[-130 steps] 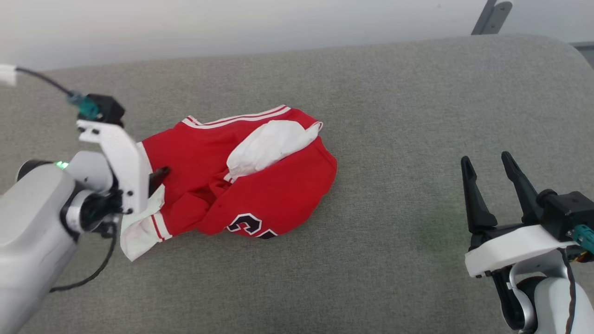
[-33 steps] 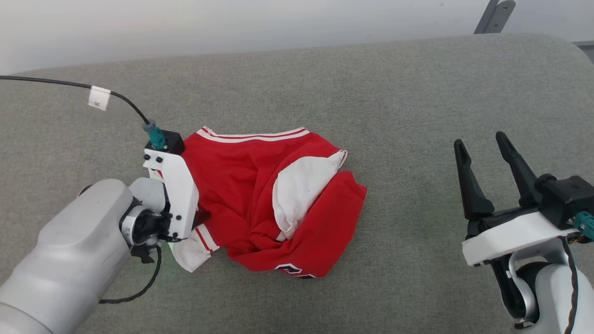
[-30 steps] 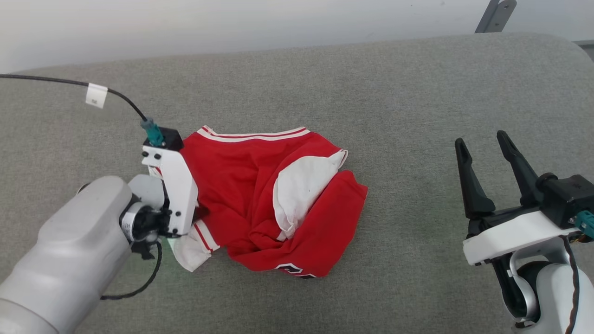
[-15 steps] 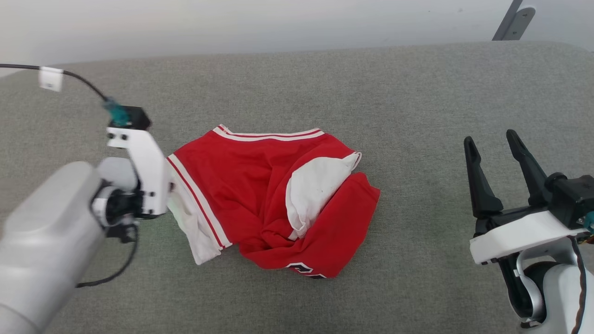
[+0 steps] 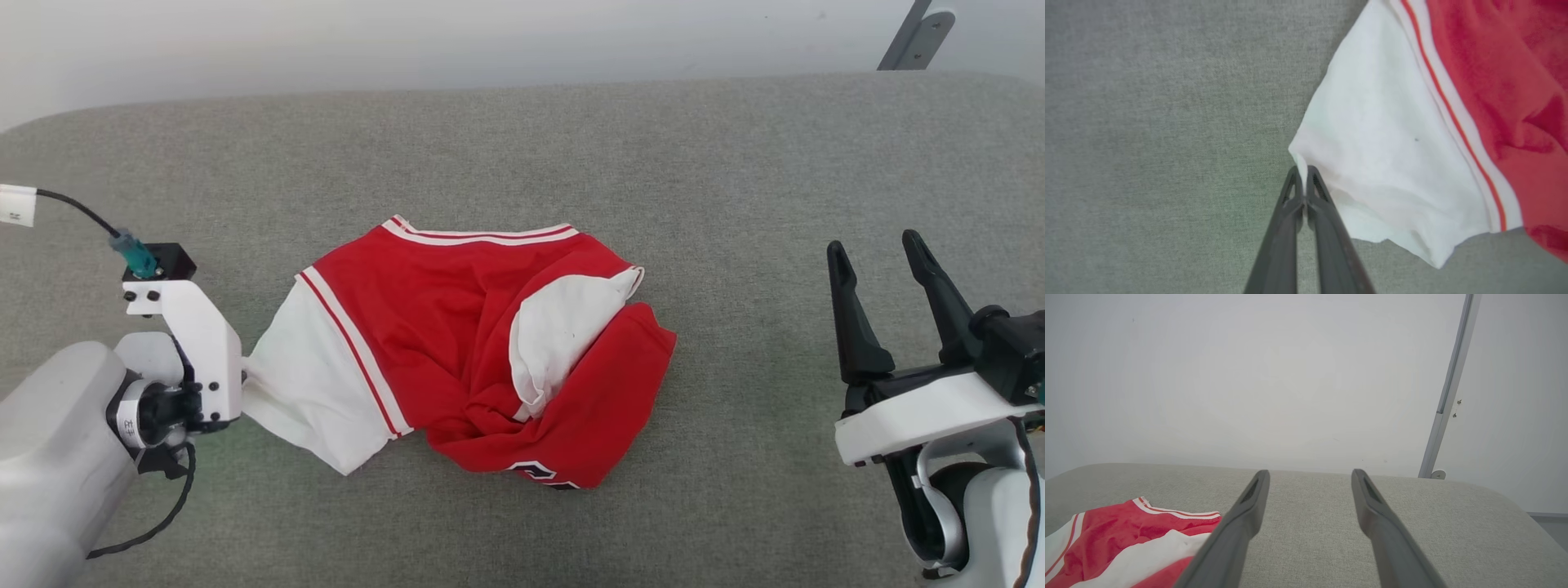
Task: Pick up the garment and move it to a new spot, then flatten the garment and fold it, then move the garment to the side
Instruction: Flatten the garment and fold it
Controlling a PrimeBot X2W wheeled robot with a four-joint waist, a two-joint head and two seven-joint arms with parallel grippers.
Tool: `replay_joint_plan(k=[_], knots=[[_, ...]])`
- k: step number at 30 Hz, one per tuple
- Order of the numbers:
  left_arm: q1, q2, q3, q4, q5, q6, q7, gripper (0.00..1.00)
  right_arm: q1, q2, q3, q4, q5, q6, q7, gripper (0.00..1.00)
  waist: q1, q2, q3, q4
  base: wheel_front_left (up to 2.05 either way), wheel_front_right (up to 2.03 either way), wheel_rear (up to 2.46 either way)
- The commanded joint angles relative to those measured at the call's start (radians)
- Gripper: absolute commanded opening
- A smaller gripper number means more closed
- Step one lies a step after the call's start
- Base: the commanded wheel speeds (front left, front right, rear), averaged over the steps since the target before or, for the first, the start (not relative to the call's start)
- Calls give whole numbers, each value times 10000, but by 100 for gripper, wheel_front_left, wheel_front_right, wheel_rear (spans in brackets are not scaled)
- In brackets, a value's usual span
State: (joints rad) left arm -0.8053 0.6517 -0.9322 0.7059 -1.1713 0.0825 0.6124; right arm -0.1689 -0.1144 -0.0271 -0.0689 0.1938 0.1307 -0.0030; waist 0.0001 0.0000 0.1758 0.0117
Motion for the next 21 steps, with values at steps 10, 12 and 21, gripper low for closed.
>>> replay_joint_plan(k=[10,12,21], knots=[[474,182,579,-928,-132,-41,-1527,100,147,43,164,2,29,1,108,100,-1,0,-191,217,0,0,0],[633,227,717,-1229,-21,-168,-2219,100,179,22,296,14,86,1,193,100,-1,0,-228,307,0,0,0],[1482,156,1172,-2181,686,-244,-5553,100,177,-294,1047,221,434,1,955,100,-1,0,-195,993,0,0,0]])
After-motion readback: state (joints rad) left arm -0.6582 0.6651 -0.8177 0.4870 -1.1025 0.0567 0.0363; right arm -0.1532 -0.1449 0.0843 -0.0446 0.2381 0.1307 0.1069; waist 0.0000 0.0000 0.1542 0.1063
